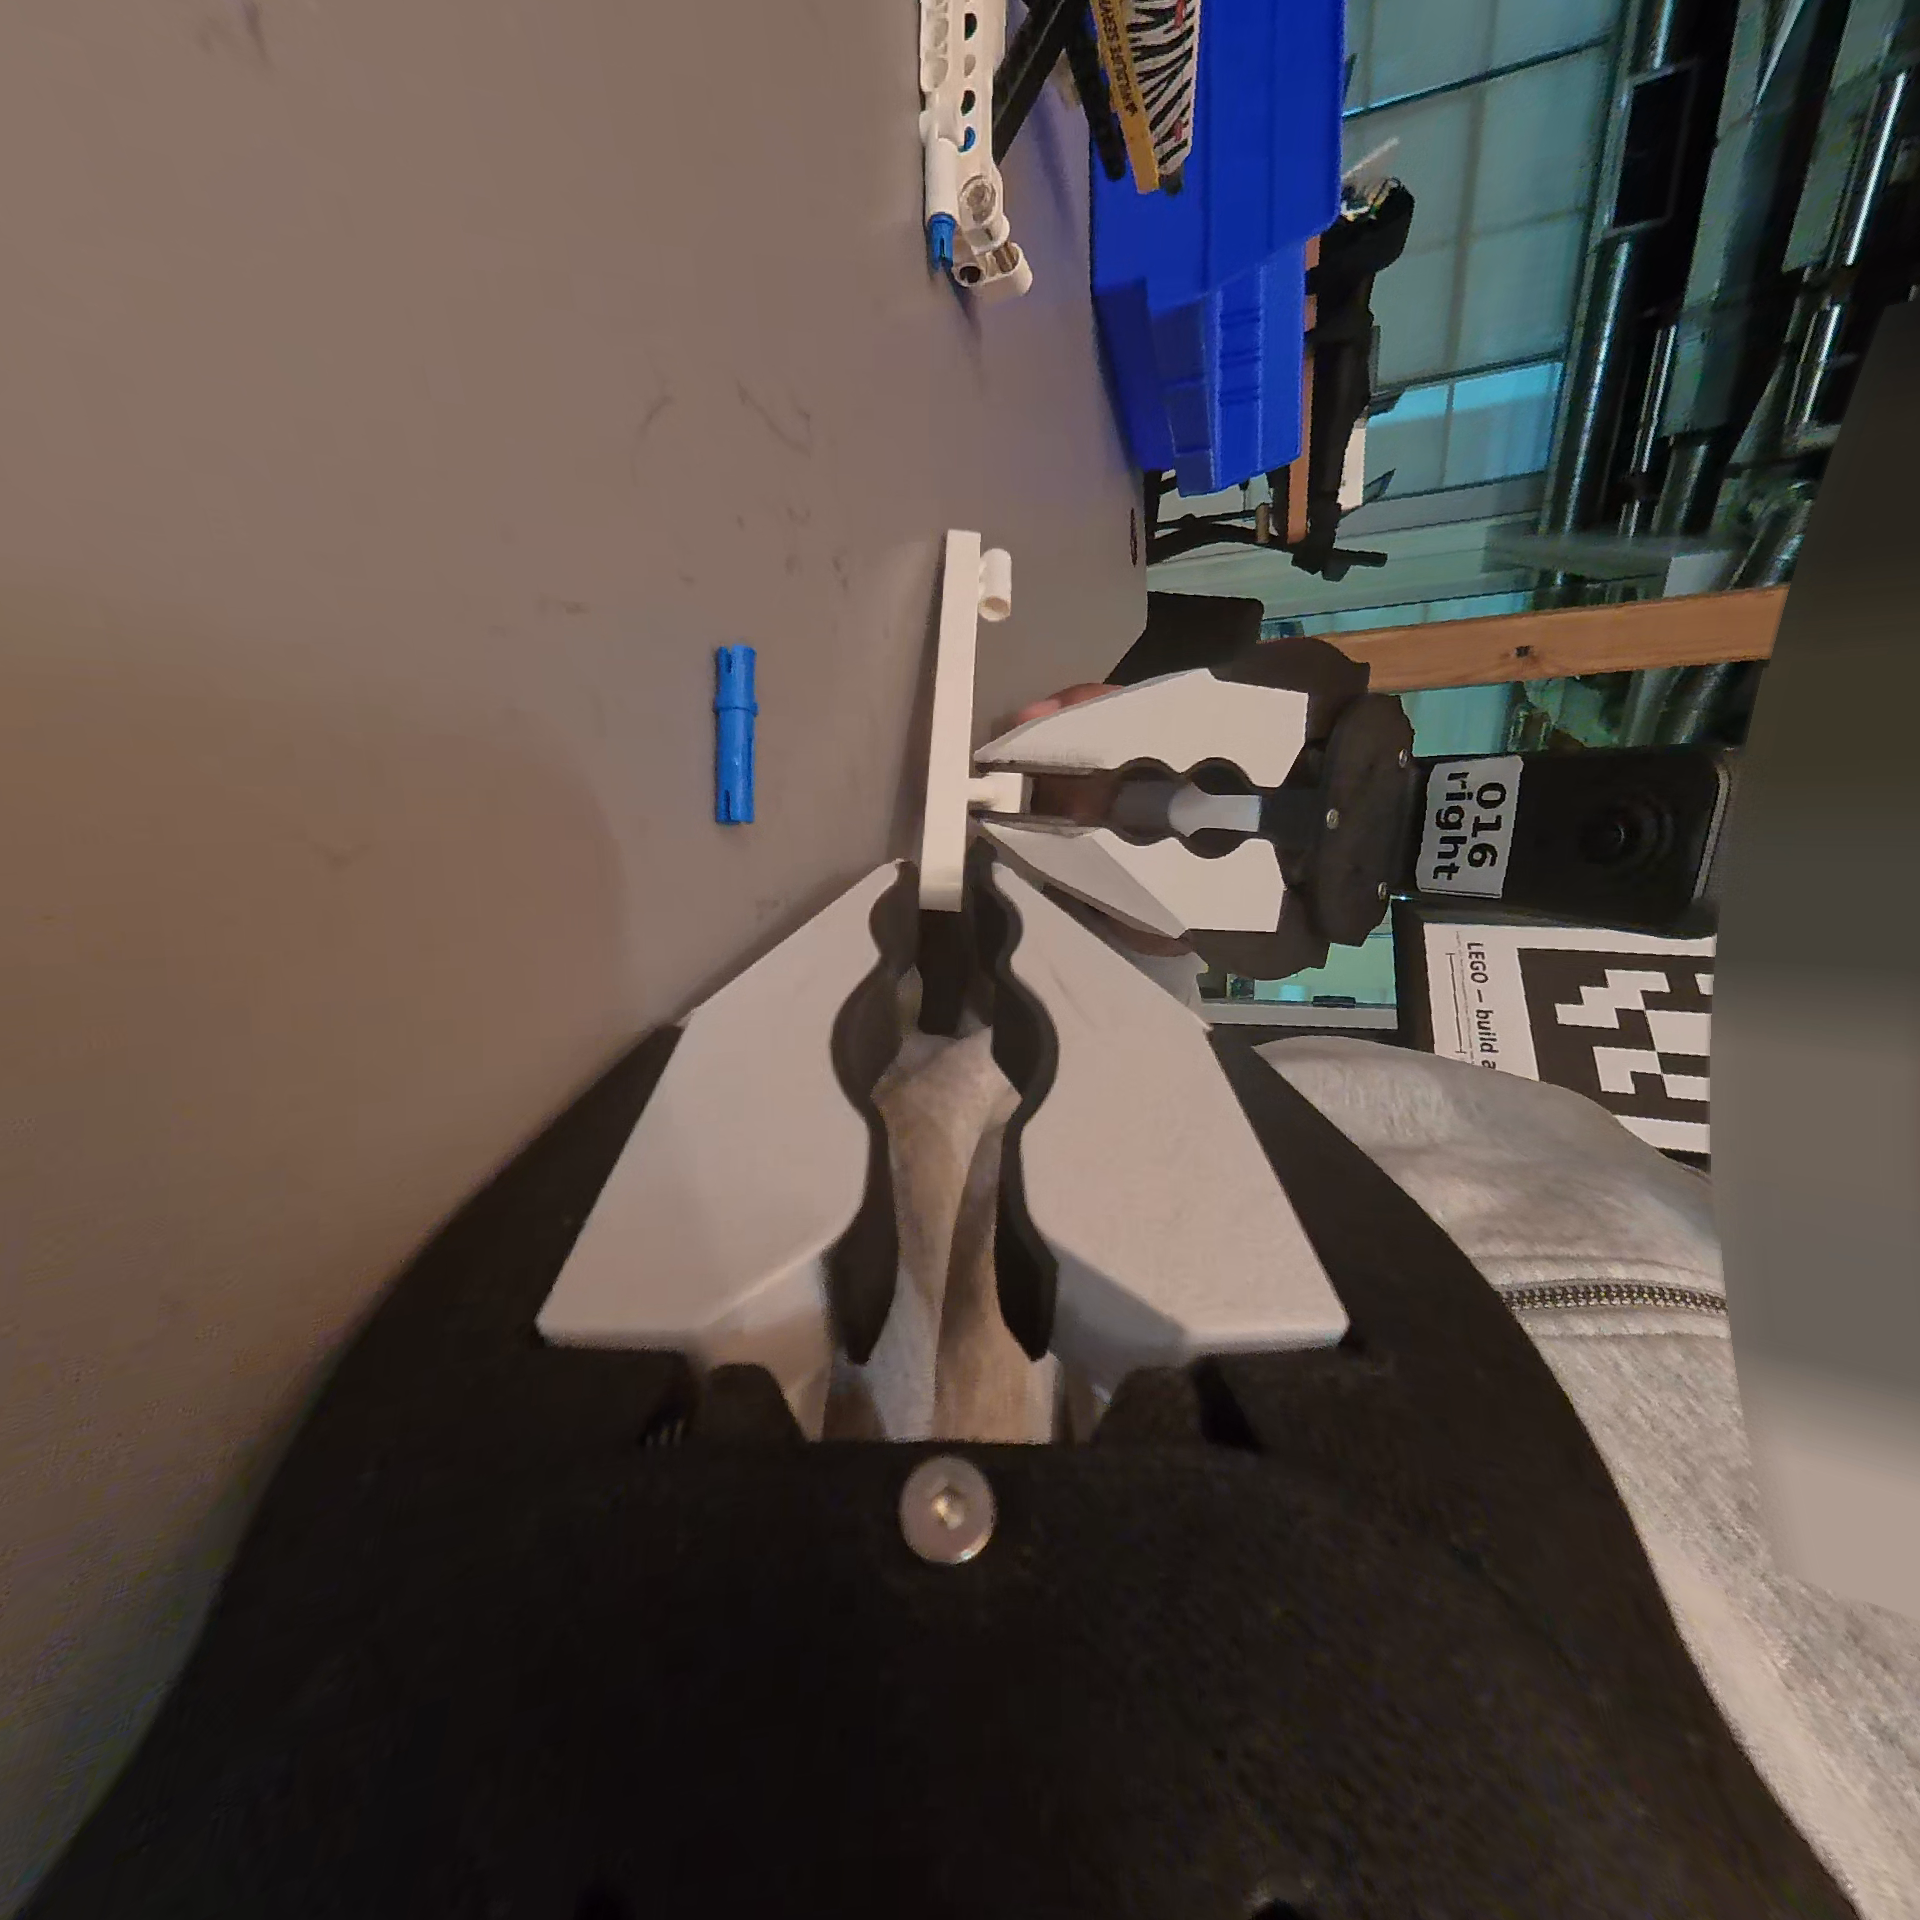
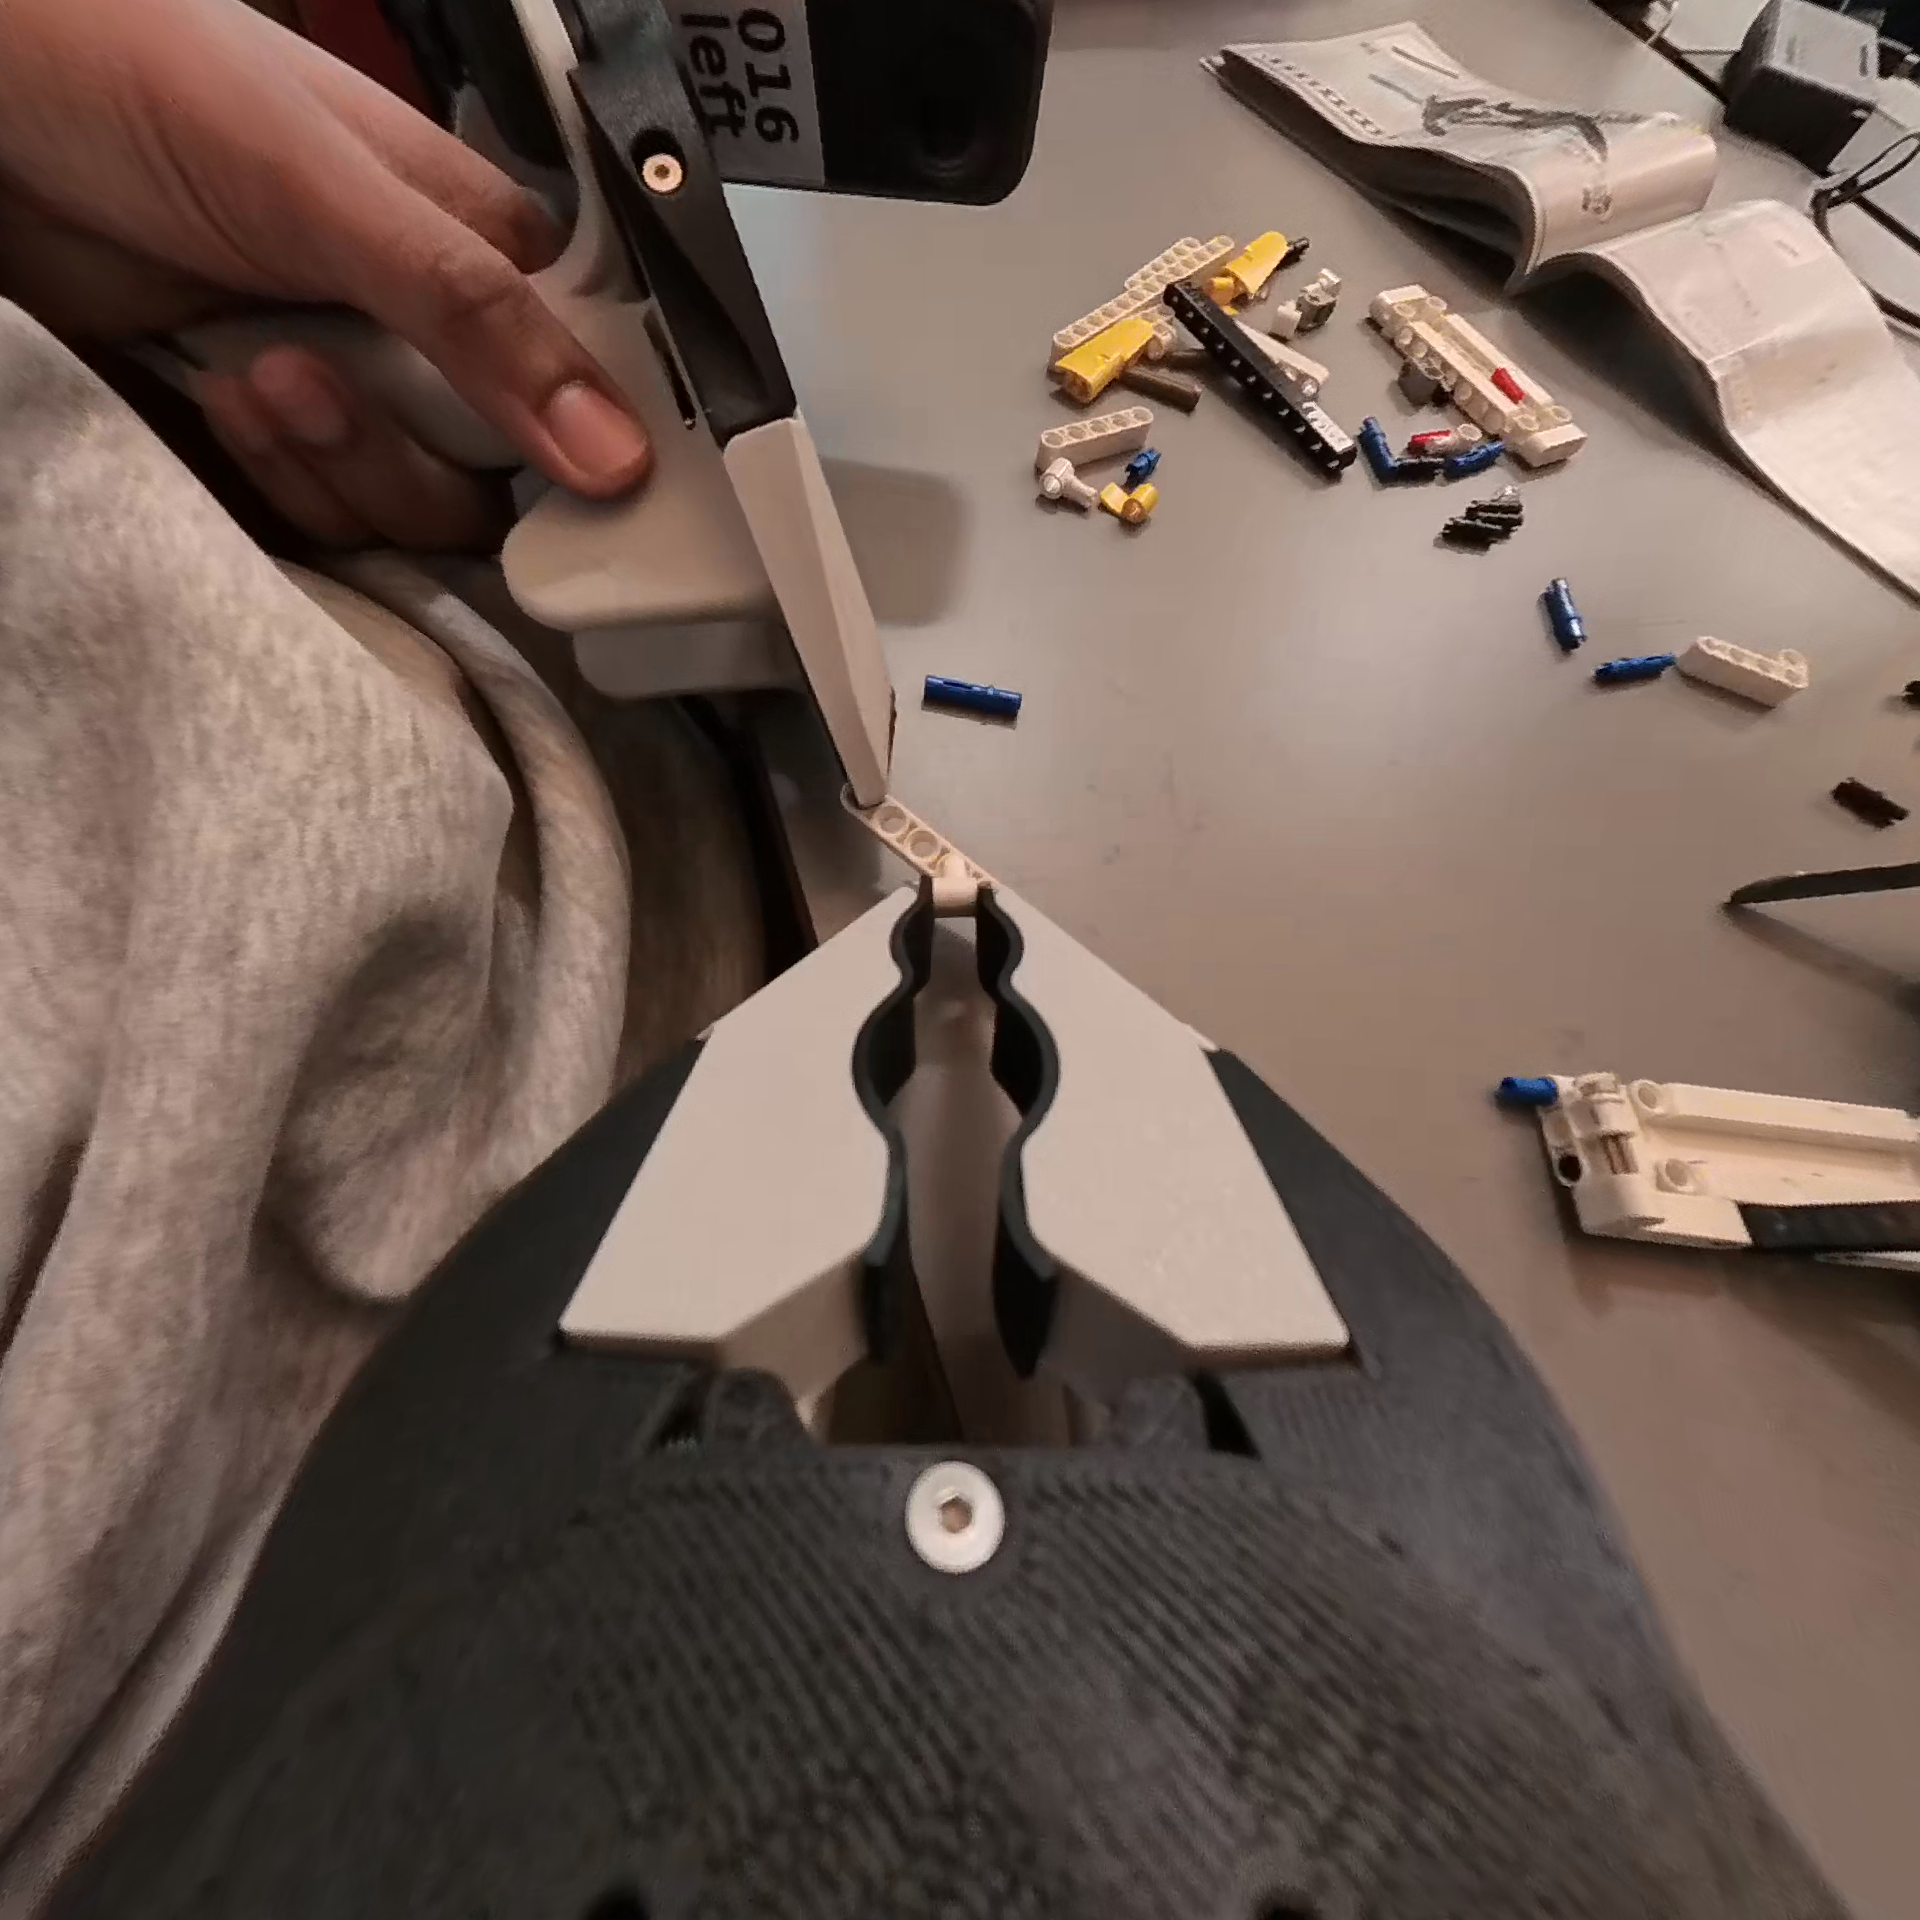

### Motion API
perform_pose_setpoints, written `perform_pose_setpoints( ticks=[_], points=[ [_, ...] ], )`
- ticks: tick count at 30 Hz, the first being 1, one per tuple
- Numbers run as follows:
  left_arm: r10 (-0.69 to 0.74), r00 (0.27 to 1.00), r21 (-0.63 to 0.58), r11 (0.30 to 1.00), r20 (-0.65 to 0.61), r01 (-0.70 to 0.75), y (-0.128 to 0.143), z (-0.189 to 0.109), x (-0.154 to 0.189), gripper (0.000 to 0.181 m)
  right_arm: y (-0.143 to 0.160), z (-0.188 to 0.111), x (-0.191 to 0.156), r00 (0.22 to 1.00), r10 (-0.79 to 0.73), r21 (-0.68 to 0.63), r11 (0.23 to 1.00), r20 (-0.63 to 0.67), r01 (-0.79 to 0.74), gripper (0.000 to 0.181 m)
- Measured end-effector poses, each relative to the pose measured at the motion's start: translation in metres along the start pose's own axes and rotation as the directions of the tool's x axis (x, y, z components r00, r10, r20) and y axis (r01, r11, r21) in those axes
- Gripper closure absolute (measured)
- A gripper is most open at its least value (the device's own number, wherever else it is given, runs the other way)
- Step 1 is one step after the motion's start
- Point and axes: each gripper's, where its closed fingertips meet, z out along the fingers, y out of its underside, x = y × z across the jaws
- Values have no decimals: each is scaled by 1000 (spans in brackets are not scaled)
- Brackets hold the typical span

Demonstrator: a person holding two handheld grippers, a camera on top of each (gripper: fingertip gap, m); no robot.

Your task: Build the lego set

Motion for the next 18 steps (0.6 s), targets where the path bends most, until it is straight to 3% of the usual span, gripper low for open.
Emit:
perform_pose_setpoints(
  ticks=[11,18],
  points=[
    [78,995,1,997,55,-79,4,-11,2,146,4,10,2,999,37,-50,998,-21,-38,175],
    [328,919,-45,944,219,-327,2,-15,-1,146,2,14,3,998,55,-46,997,-26,-57,175]
  ],
)
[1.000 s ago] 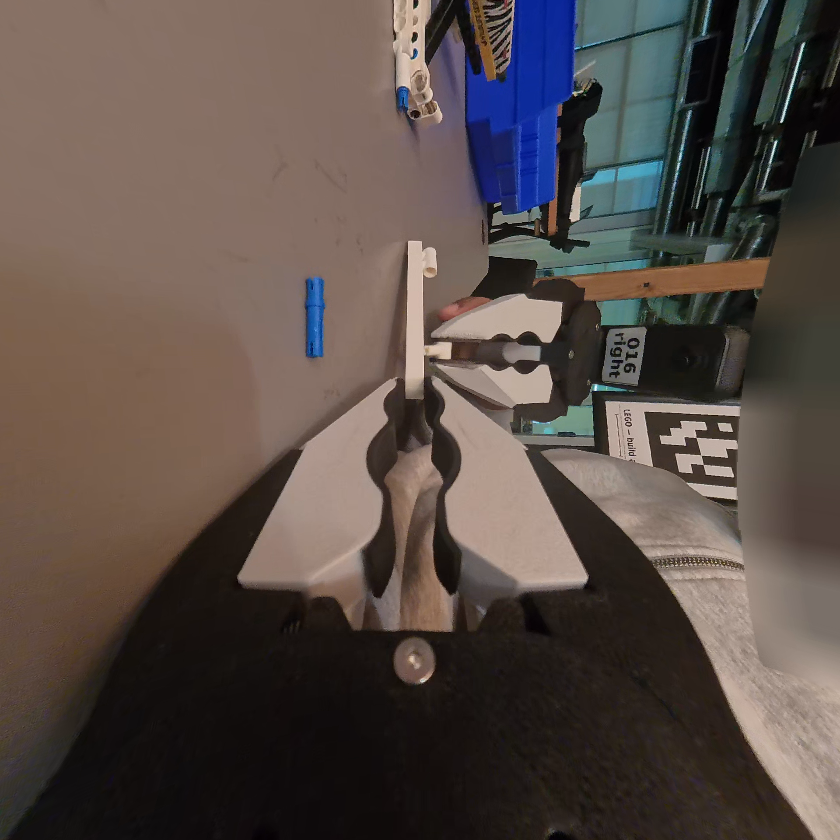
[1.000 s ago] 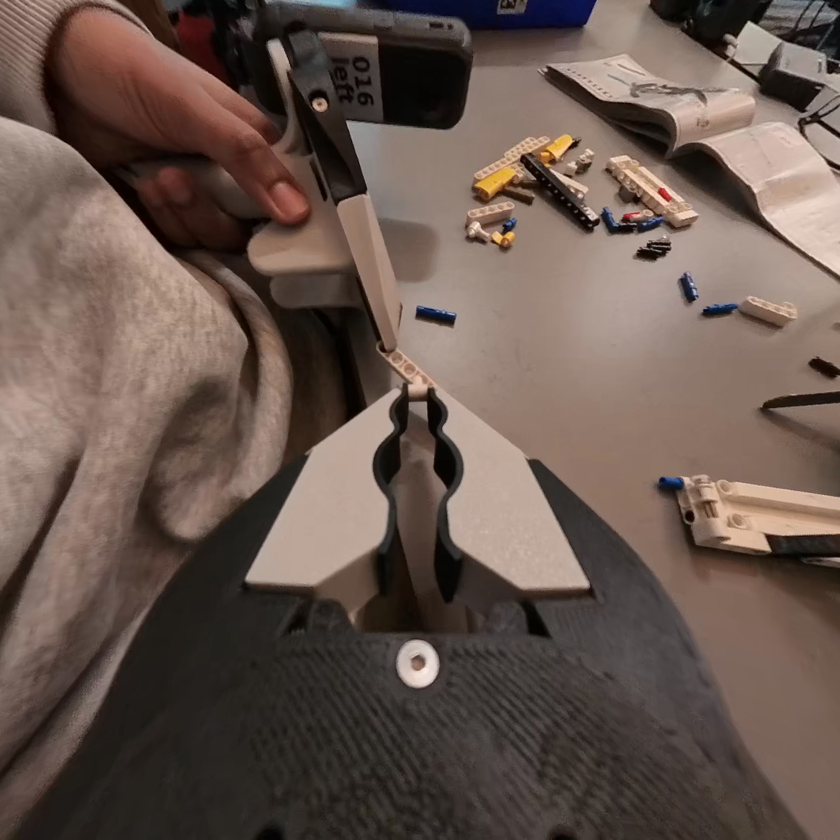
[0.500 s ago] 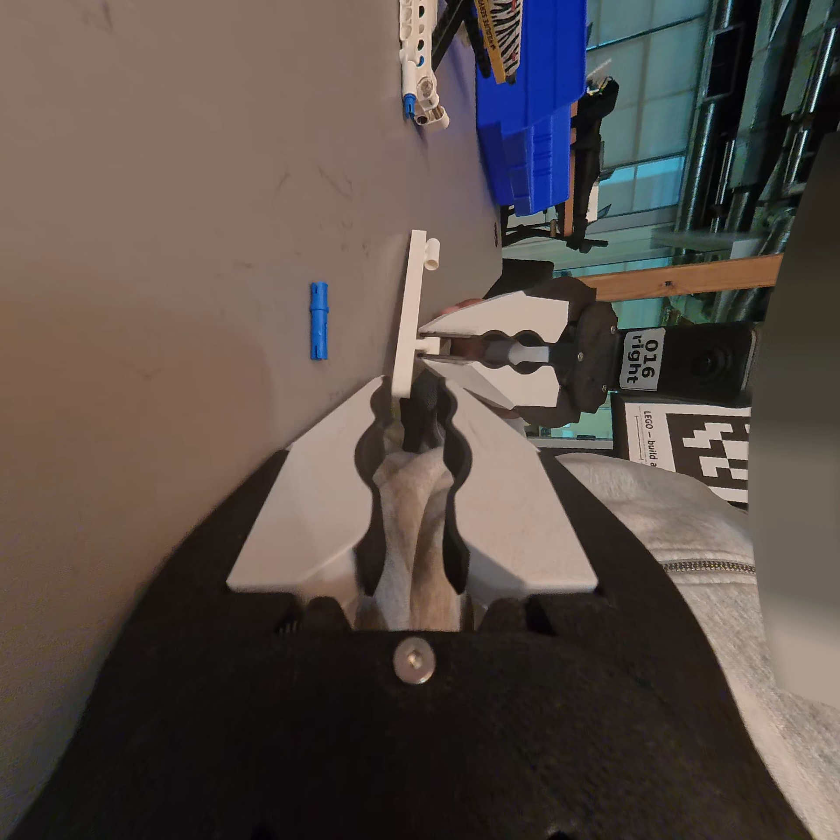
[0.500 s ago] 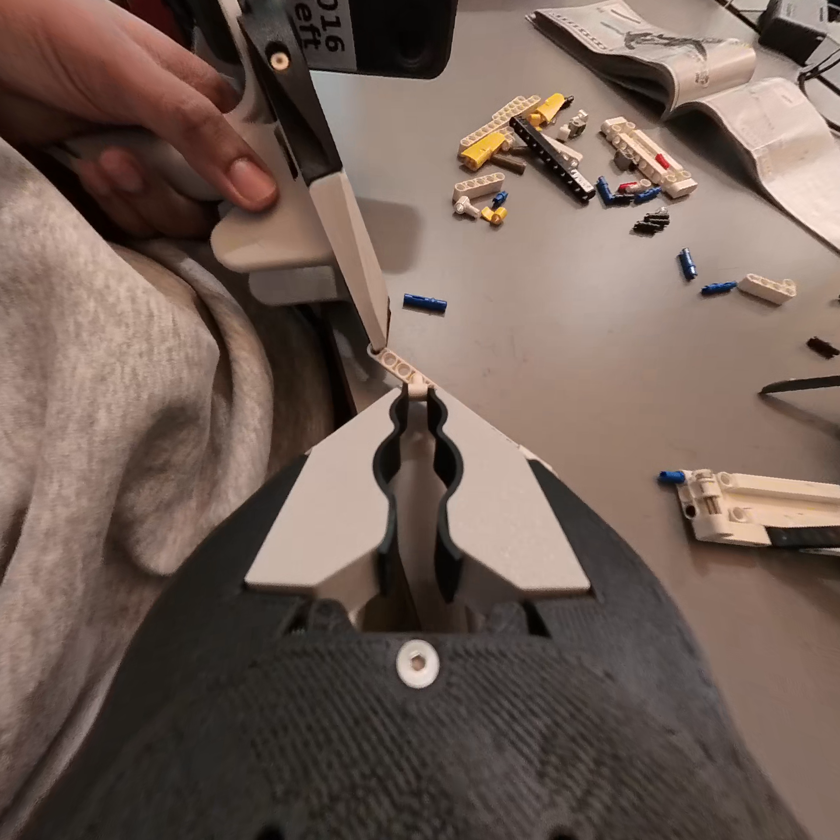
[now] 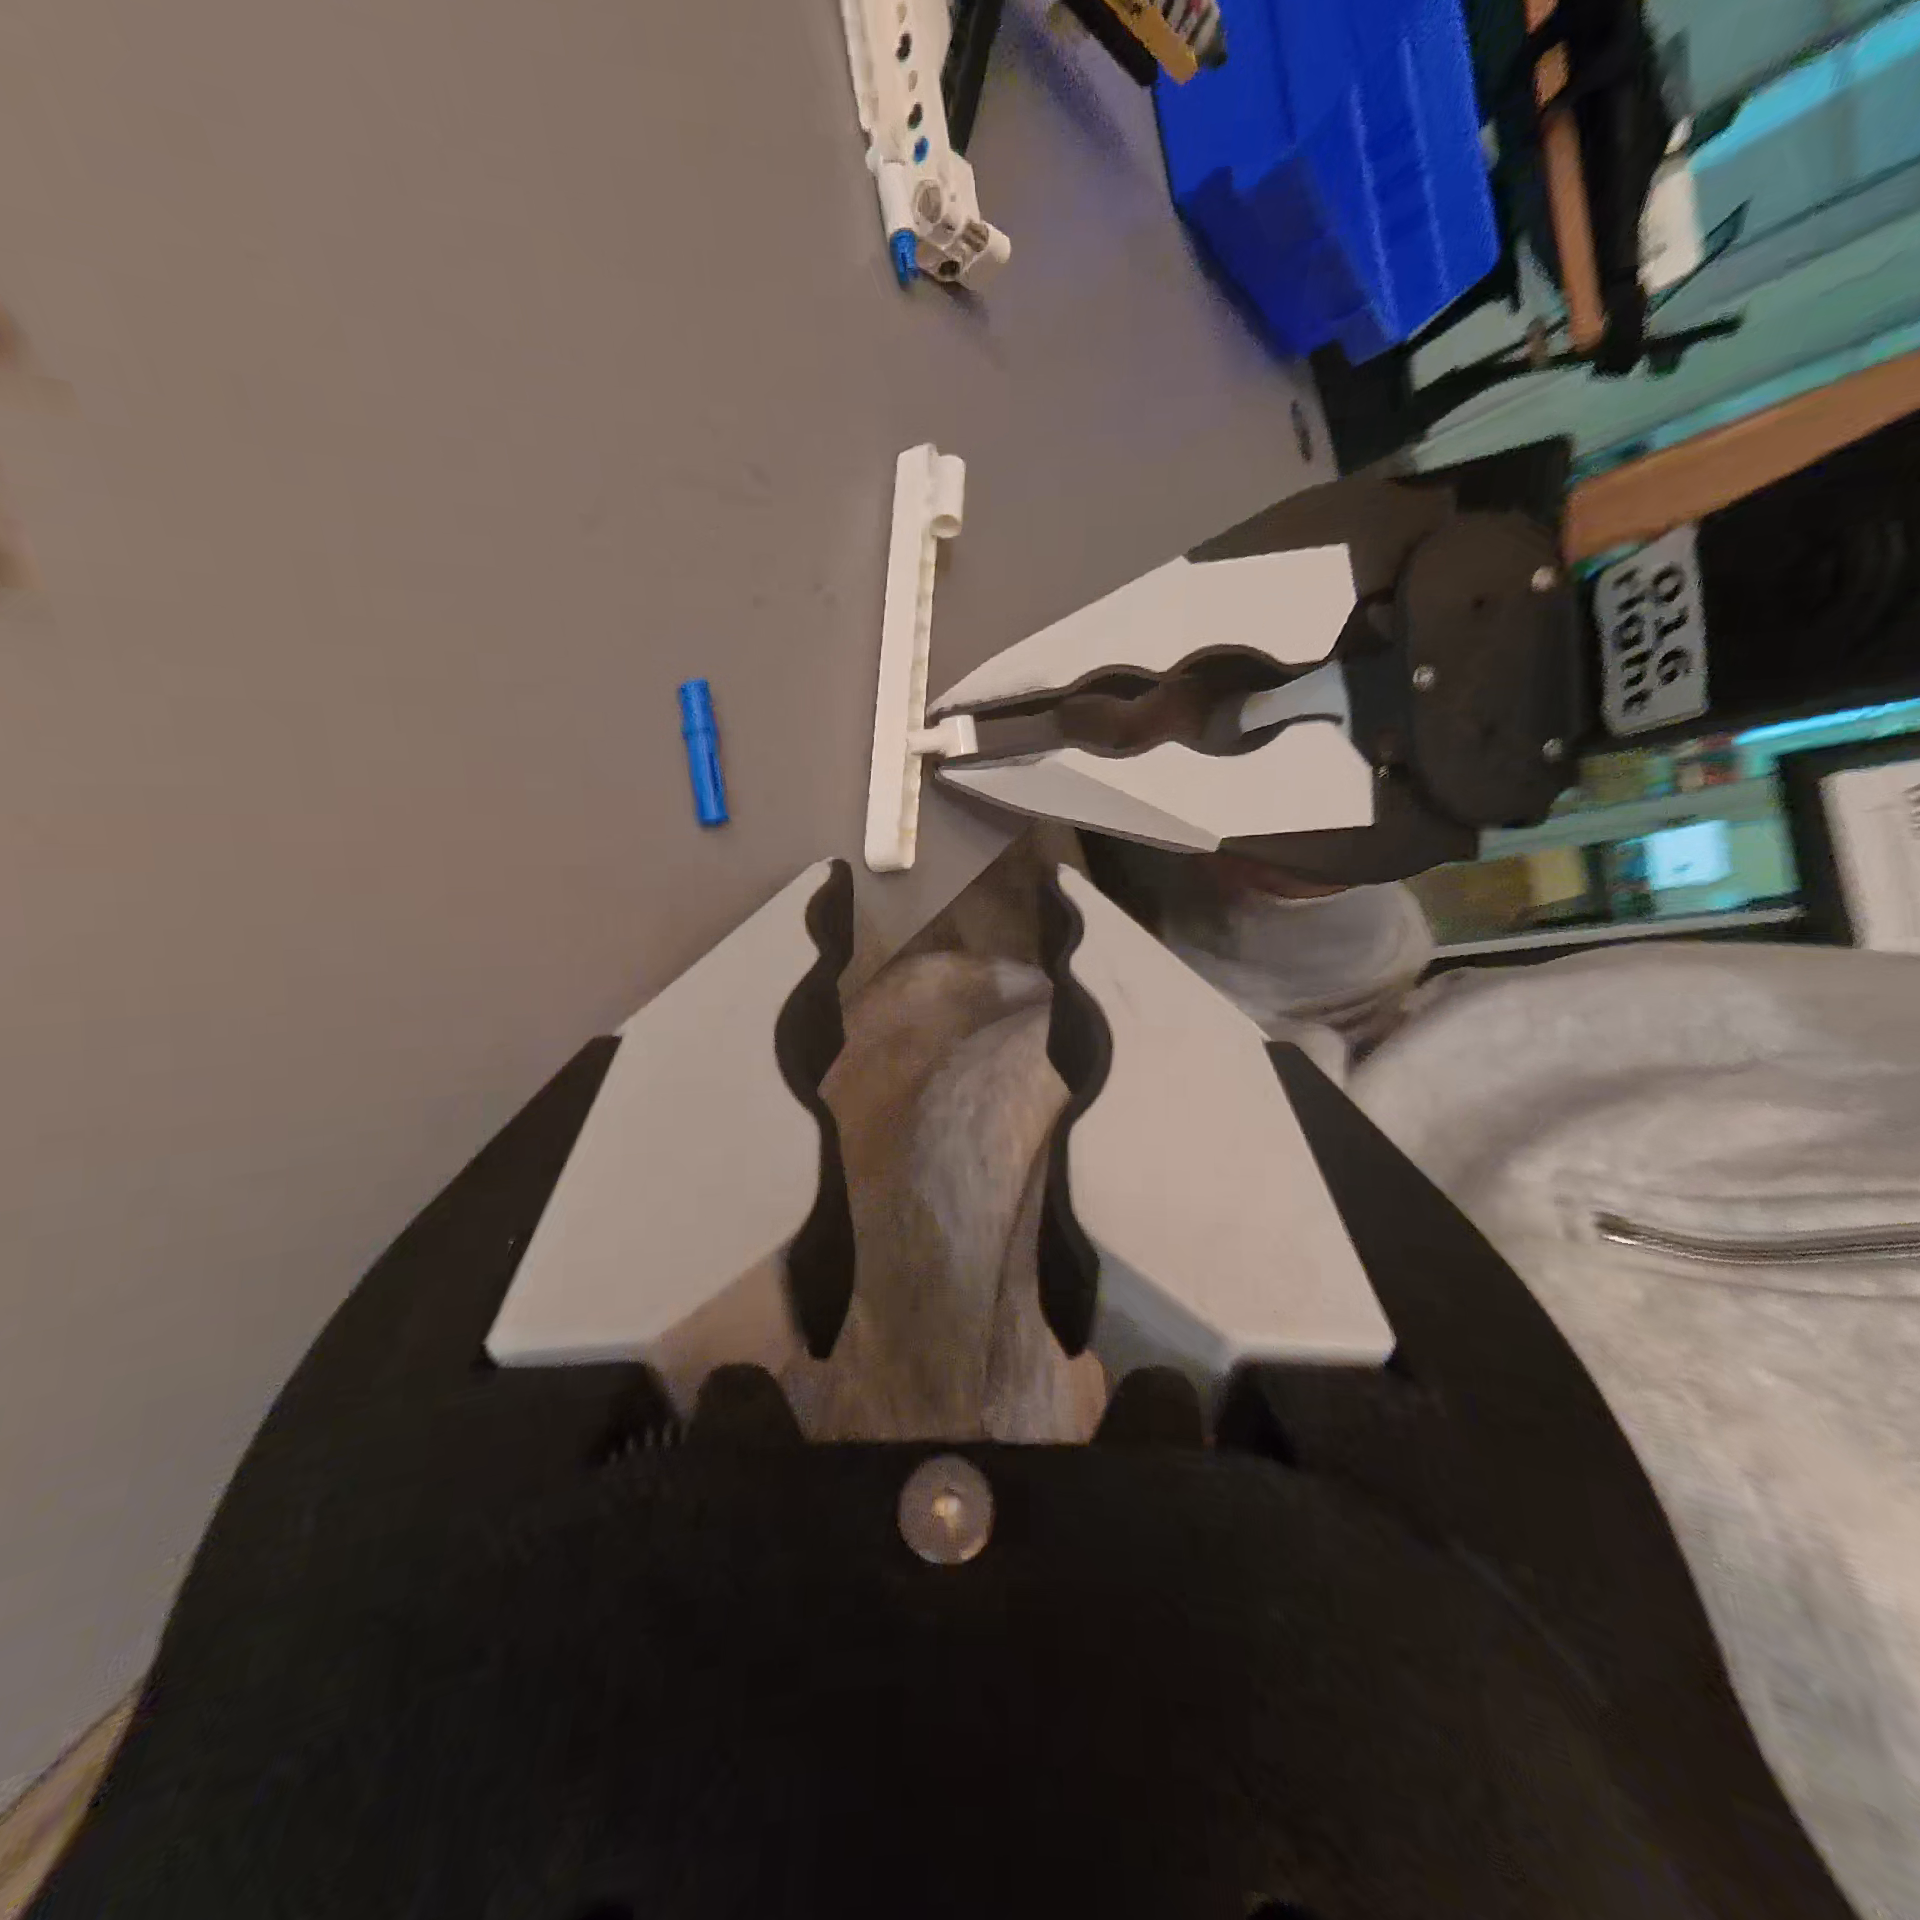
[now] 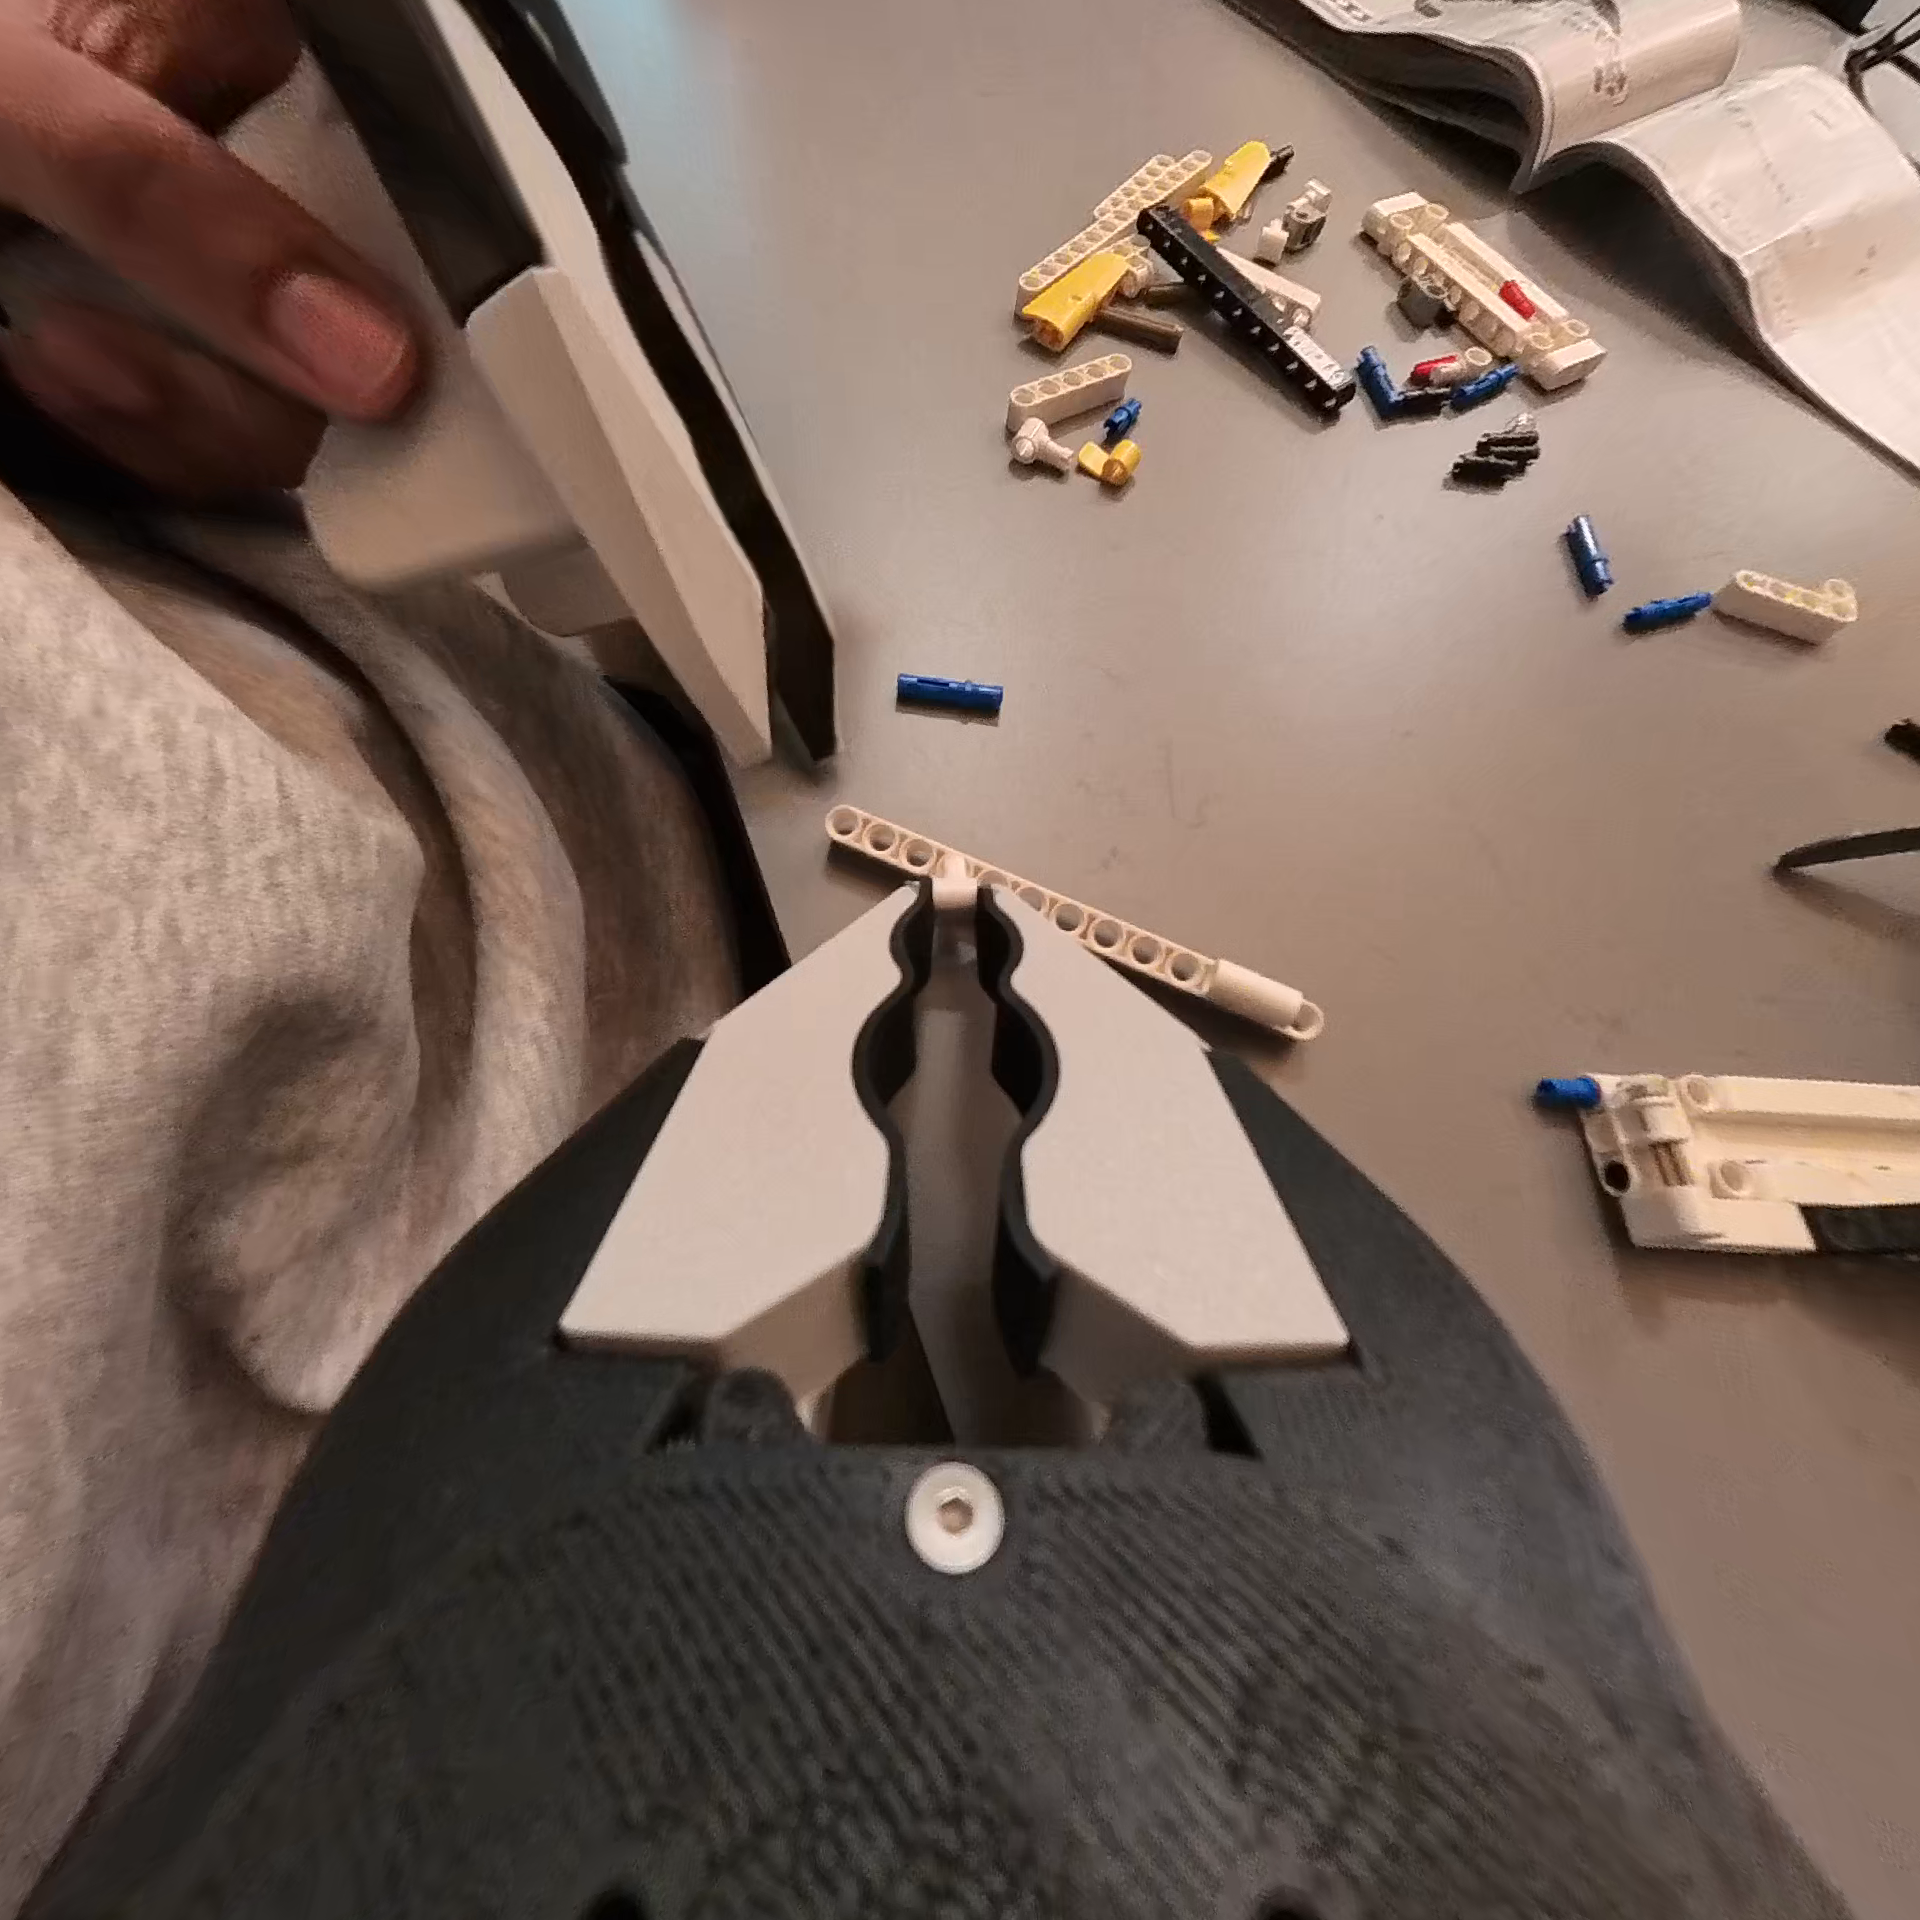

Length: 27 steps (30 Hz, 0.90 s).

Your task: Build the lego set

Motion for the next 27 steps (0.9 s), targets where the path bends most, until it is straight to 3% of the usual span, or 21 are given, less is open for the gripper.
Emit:
perform_pose_setpoints(
  ticks=[8,16,22,27],
  points=[
    [276,942,-66,961,189,-268,-1,13,-9,156,-12,-6,6,999,29,89,996,-26,-27,175],
    [314,937,-54,949,156,-309,-20,33,-5,160,-29,-32,26,986,165,280,948,-24,-152,175],
    [338,941,56,940,11,-338,-52,25,15,156,-39,-51,37,969,248,403,885,19,-235,175],
    [312,910,225,941,-273,-255,-65,-1,47,152,-50,-51,29,983,182,437,883,15,-170,175]
  ],
)
